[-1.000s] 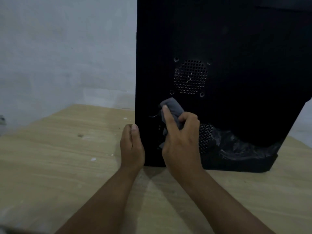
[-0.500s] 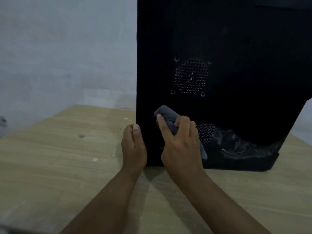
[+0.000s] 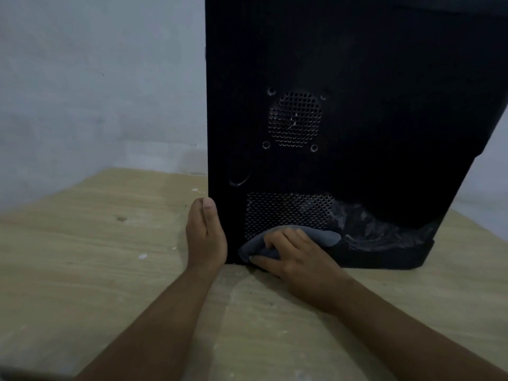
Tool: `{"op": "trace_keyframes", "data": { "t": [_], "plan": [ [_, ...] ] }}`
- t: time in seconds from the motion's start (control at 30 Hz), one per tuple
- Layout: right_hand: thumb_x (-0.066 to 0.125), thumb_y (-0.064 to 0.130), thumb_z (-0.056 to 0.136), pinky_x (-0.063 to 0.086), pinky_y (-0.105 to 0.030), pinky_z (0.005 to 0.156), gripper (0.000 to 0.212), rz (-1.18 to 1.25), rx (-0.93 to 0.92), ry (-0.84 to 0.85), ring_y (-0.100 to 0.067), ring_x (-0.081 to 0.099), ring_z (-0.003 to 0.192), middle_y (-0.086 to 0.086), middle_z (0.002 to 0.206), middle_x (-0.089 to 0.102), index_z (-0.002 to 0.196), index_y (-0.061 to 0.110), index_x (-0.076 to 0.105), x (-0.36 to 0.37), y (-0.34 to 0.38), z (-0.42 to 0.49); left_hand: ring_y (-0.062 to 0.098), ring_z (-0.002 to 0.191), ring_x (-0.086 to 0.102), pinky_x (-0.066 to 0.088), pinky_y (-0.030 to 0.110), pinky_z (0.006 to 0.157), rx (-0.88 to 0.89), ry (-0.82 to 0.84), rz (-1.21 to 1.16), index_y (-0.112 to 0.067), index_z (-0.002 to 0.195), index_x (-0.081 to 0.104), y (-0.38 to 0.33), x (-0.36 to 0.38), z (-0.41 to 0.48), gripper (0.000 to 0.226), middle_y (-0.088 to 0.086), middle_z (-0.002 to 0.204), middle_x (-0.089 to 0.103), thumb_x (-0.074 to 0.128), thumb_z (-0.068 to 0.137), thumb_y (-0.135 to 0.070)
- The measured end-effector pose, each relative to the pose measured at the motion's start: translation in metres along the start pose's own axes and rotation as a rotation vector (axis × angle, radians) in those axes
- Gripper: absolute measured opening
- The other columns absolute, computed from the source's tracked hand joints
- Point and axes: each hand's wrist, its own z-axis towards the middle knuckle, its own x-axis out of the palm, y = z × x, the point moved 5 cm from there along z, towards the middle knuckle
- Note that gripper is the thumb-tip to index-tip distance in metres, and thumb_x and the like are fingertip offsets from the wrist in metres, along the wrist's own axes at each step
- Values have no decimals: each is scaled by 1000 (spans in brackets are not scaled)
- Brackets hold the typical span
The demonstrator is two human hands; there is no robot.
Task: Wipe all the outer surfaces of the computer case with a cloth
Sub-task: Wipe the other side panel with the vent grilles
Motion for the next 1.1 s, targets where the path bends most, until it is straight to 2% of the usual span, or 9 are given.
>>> {"op": "trace_keyframes", "data": {
  "t": [0.07,0.27,0.37,0.53,0.63,0.73,0.87,1.0,1.1],
  "plan": [
    [58,18,92,44,-39,87,39,-7,42,-49,-26,49,104,-7,117,46,130,24,61,-3,-4,1,7,63,41,32,19,61,15,-5,8,-34,76,35,0,1,0,35,-8,71,40,21,100,-55],
    [74,-2,75,35,-38,90,69,26,438,-364,-31,41,104,-10,115,37,138,18,56,-28,-21,17,3,65,41,32,16,62,37,-11,12,-36,77,35,1,2,1,32,-10,73,40,22,101,-53],
    [67,1,79,36,-39,91,65,25,409,-333,-30,43,102,-10,114,37,140,20,54,-22,-14,17,1,66,42,33,13,63,27,-21,21,-34,78,37,1,1,0,33,-10,74,42,22,100,-52],
    [47,15,90,36,-40,90,51,-35,111,-89,-28,46,103,-8,118,43,140,24,53,-12,-3,8,5,65,41,32,19,63,45,-15,8,-36,78,35,2,-1,1,30,-11,73,39,23,102,-50],
    [60,5,79,35,-38,86,70,1,305,-211,-28,44,100,-9,114,39,146,22,45,-25,-16,16,1,67,42,34,15,63,47,-20,14,-33,79,38,-1,0,1,32,-10,74,42,23,101,-50],
    [56,1,80,38,-38,87,72,2,481,-322,-30,45,98,-11,113,38,148,20,43,-30,-16,26,0,67,44,35,12,64,54,-27,37,-30,80,40,-3,-1,0,34,-10,75,43,24,101,-50],
    [56,4,80,43,-39,88,69,76,404,-245,-28,42,100,-10,114,37,146,20,45,-14,-3,17,15,91,57,39,11,76,81,5,48,-11,109,55,-7,-3,-3,46,2,100,58,25,104,-46],
    [55,15,90,42,-34,88,49,44,88,-75,-22,44,101,-4,113,40,139,24,56,-4,-3,-7,-16,117,40,29,0,96,180,32,103,-6,145,42,-21,0,-6,44,-1,130,46,32,107,-27],
    [72,16,85,43,-29,83,58,99,275,-178,-16,45,99,-2,112,41,139,28,55,-25,-22,-8,2,131,37,29,10,109,233,32,139,-4,151,34,-27,1,-6,48,11,142,43,33,106,-23]
  ]
}}
